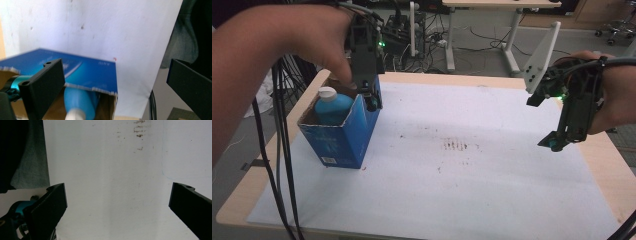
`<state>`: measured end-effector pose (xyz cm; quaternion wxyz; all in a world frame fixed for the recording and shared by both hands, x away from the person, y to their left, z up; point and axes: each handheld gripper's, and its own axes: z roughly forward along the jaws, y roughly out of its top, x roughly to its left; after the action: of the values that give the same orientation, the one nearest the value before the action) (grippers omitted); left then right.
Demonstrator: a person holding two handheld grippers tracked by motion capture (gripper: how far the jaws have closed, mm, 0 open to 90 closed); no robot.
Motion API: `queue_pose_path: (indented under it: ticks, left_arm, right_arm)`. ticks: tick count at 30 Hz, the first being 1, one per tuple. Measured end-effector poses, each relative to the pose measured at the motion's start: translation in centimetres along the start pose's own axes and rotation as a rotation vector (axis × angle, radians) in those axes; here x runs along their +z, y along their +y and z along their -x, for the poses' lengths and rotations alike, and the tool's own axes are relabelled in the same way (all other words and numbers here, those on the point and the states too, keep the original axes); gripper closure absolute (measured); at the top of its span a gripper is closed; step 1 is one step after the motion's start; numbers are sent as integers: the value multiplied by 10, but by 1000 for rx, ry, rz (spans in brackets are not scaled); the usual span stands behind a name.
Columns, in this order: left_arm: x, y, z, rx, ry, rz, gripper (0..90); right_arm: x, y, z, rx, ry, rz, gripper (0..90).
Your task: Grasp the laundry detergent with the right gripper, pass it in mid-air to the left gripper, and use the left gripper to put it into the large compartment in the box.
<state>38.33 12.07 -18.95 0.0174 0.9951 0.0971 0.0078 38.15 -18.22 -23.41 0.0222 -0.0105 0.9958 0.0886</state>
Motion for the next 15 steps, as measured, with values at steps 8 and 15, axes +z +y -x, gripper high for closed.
queue_pose_path:
  ticks: [8, 15]
  left_arm:
    - [37, 15, 1, 66, -28, -1, 16]
    - [60, 8, -5, 61, -18, -39, 16]
  right_arm:
    - [7, 0, 1, -7, -4, -43, 7]
    - [16, -5, 5, 16, -3, -79, 7]
